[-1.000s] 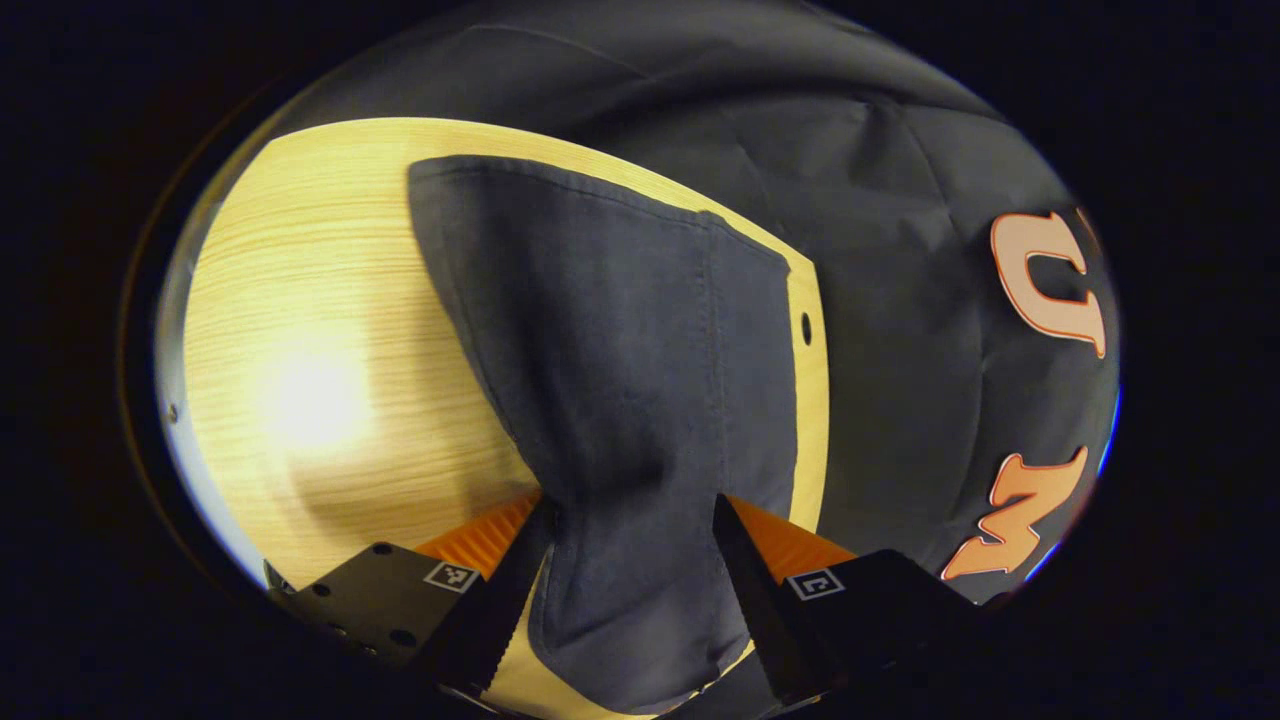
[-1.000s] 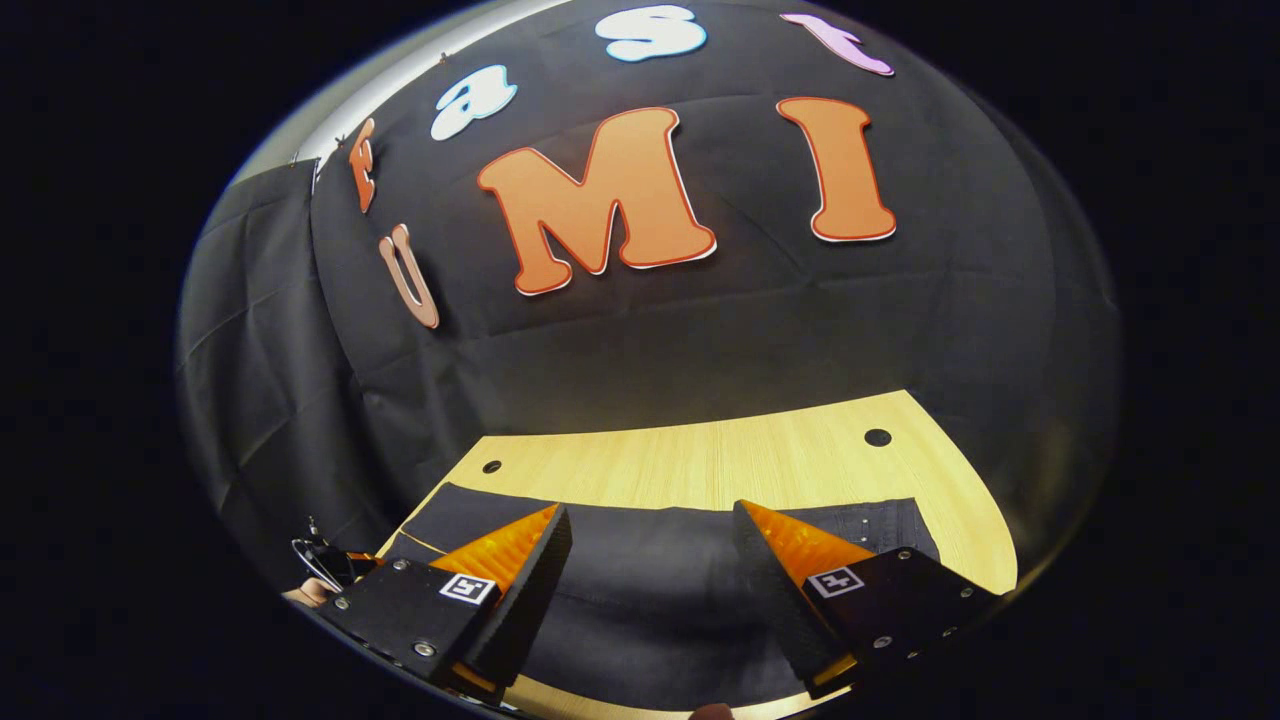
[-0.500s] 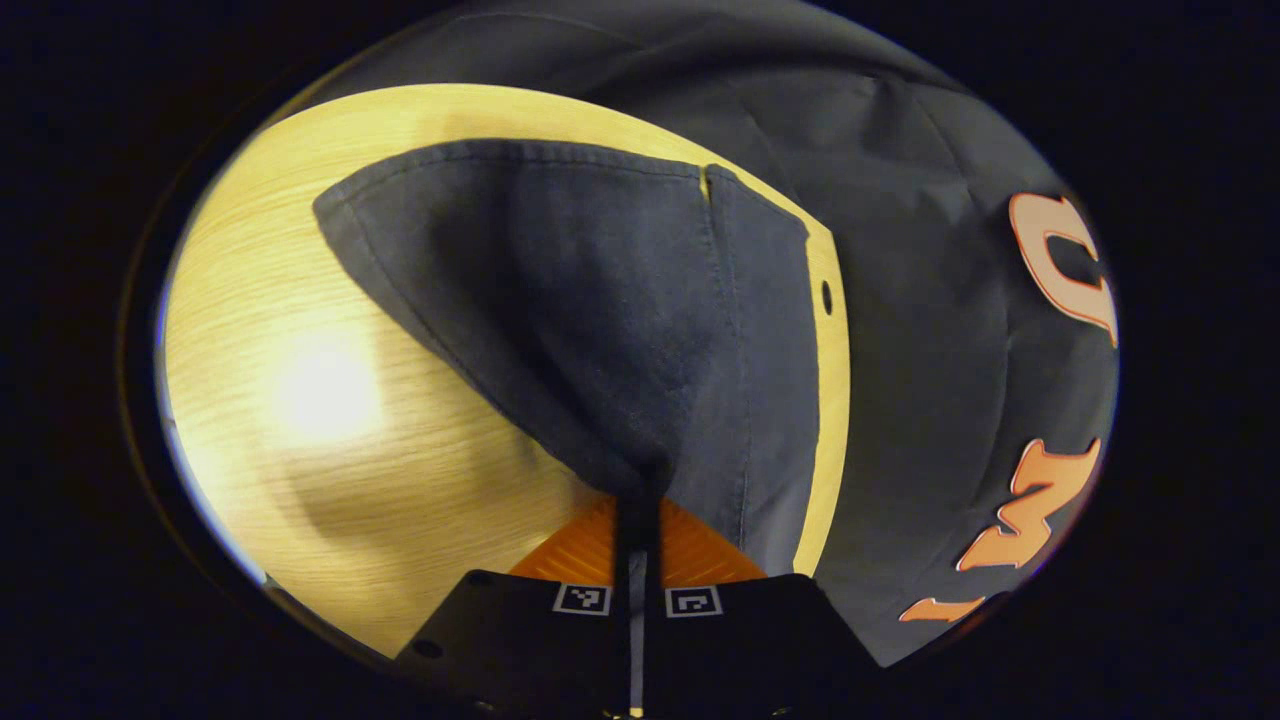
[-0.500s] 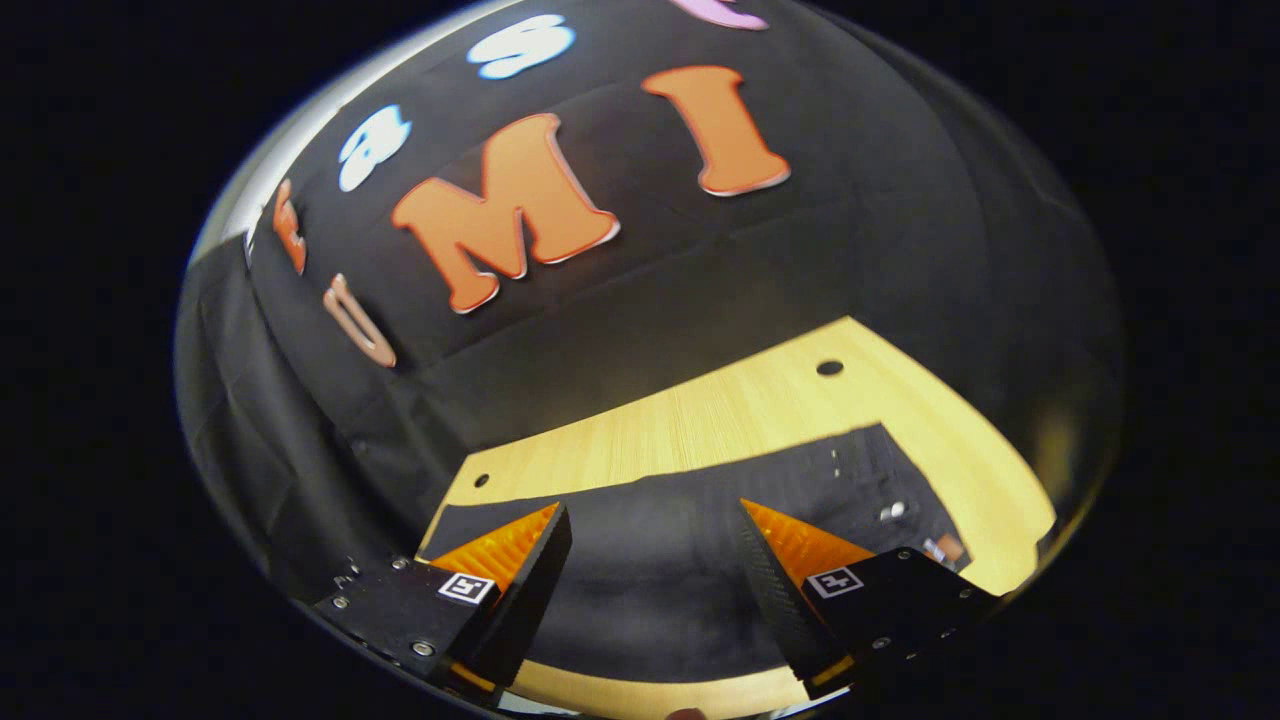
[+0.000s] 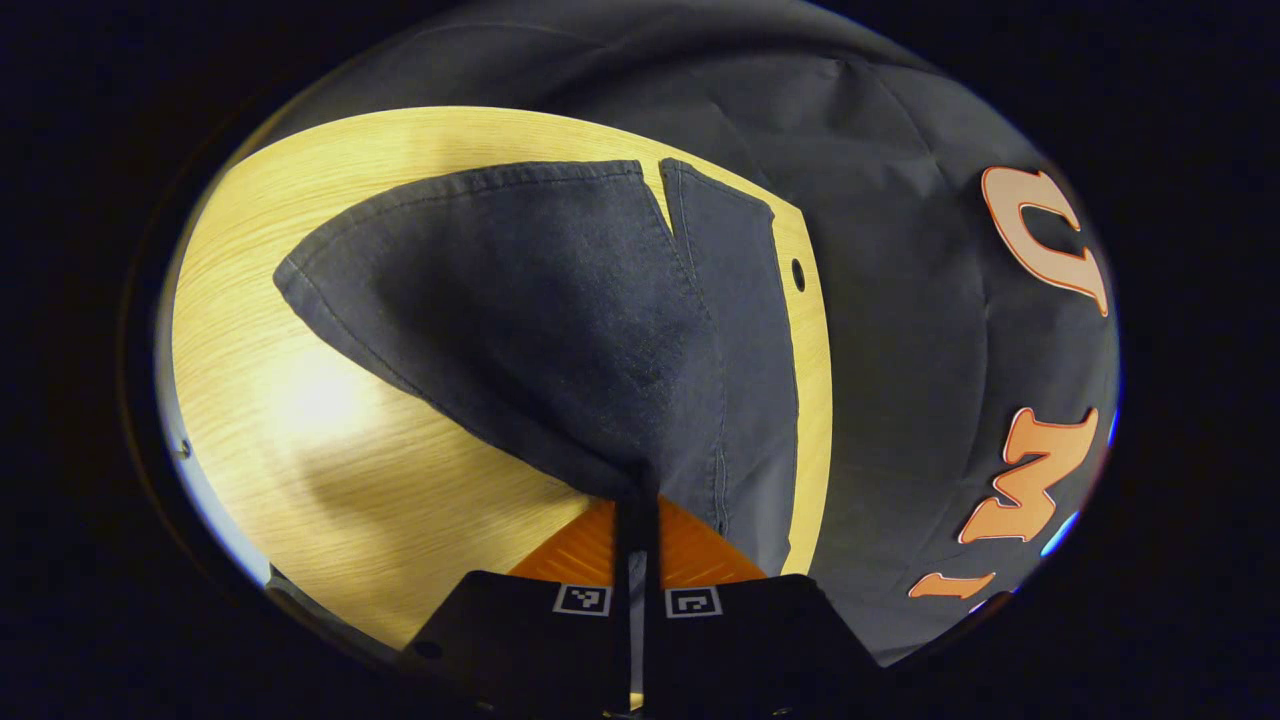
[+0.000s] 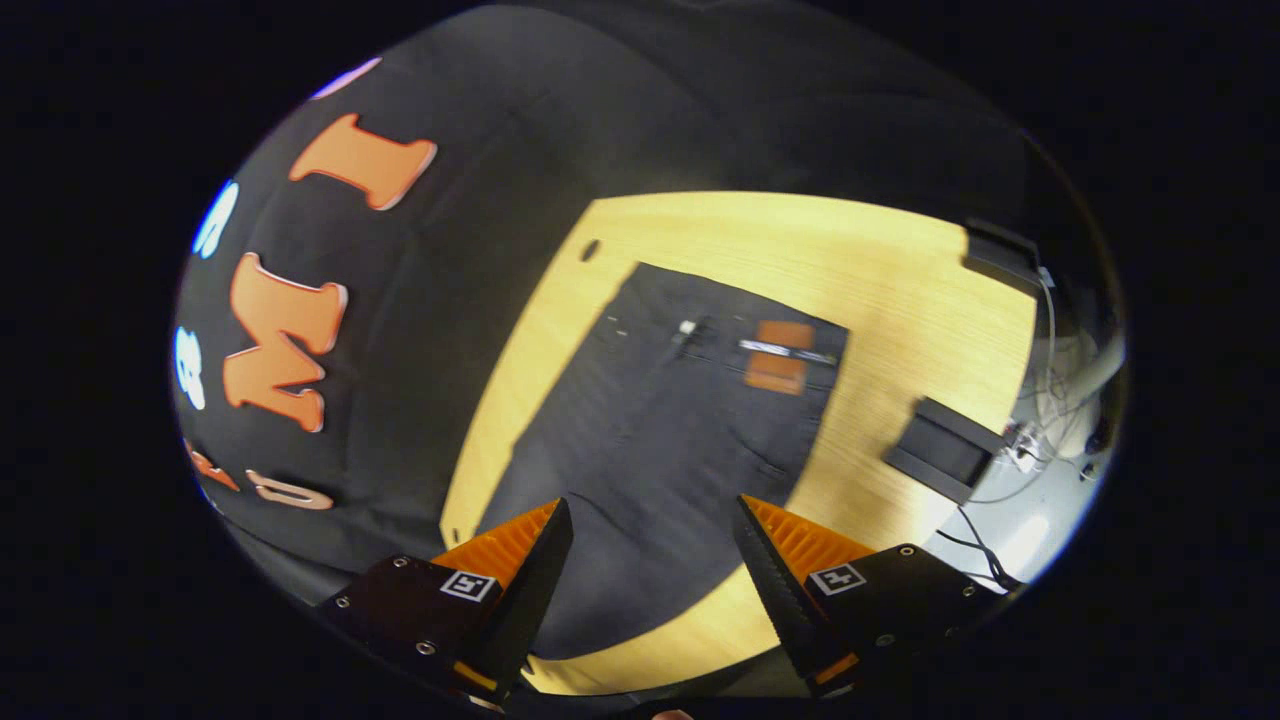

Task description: Grasp the waist and the cuffs of the jeans and fold them to make the two legs overlap; first hold the waist and fold one-third of the jeans toward the cuffs, then hold the cuffs and fold the remaining one-third in the same direction to finish folding.

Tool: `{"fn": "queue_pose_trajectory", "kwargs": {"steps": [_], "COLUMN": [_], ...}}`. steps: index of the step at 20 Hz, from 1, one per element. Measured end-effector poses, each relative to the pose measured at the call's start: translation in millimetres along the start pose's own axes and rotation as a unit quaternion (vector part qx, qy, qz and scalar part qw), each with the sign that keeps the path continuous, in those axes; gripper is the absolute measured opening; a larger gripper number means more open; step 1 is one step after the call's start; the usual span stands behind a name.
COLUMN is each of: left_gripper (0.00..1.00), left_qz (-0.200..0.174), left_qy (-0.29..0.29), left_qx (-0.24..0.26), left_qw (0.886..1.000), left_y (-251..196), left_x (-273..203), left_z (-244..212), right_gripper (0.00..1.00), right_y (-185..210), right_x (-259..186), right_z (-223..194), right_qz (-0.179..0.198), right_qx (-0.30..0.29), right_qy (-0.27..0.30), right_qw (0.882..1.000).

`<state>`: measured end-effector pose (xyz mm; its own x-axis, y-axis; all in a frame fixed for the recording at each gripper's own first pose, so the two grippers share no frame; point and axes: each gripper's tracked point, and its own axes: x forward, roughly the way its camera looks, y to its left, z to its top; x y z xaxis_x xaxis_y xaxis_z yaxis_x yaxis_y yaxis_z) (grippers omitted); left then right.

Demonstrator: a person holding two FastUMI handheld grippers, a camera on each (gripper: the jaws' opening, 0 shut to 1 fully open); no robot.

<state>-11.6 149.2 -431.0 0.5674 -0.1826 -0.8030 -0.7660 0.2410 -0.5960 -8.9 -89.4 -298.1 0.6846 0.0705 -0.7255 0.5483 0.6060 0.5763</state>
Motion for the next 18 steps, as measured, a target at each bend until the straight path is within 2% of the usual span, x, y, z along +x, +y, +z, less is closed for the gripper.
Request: {"fn": "queue_pose_trajectory", "kwargs": {"steps": [6,8,16,18], "left_gripper": [0.05,0.05,0.05,0.05], "left_qz": [0.007,0.009,0.008,0.008], "left_qy": [0.008,0.009,0.015,0.020], "left_qx": [0.012,0.010,0.013,0.021], "left_qw": [1.000,1.000,1.000,1.000], "left_y": [-6,-8,-9,-10], "left_x": [-1,0,0,0], "left_z": [-4,-2,-2,-4], "right_gripper": [0.98,0.99,0.98,0.98], "right_y": [-52,-63,-48,-42], "right_x": [42,54,74,85], "right_z": [8,6,14,17], "right_qz": [-0.048,-0.050,-0.031,-0.032], "right_qx": [0.068,0.091,0.112,0.102], "right_qy": [0.006,0.013,0.016,0.018], "right_qw": [0.996,0.995,0.993,0.994]}}
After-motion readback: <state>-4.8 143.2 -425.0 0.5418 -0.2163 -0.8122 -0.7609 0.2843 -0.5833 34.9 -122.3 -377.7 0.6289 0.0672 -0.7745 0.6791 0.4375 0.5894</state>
